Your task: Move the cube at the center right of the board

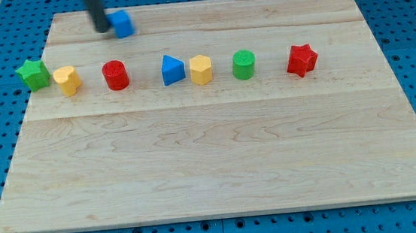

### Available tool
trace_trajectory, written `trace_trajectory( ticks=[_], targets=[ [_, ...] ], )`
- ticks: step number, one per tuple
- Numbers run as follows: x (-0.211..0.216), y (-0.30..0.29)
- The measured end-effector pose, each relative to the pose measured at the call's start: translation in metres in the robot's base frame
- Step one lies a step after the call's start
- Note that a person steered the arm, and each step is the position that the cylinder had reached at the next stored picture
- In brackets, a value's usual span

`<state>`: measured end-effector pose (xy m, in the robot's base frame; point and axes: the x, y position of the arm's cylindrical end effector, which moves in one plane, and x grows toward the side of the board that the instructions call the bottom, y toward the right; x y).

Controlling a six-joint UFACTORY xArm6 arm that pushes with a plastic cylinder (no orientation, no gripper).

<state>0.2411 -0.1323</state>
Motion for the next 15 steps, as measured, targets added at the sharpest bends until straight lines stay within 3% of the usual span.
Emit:
trace_trajectory(
  ticks=[1, 2, 3, 4, 5, 8, 9, 11, 12, 13, 14, 15],
  targets=[
    [-0.009, 0.055],
    [-0.01, 0.055],
    [-0.033, 0.128],
    [-0.049, 0.096],
    [-0.049, 0.133],
    [-0.047, 0.17],
    [-0.016, 0.239],
    [-0.049, 0.196],
    [-0.047, 0.27],
    [-0.036, 0.307],
    [-0.01, 0.288],
    [-0.025, 0.256]
  ],
)
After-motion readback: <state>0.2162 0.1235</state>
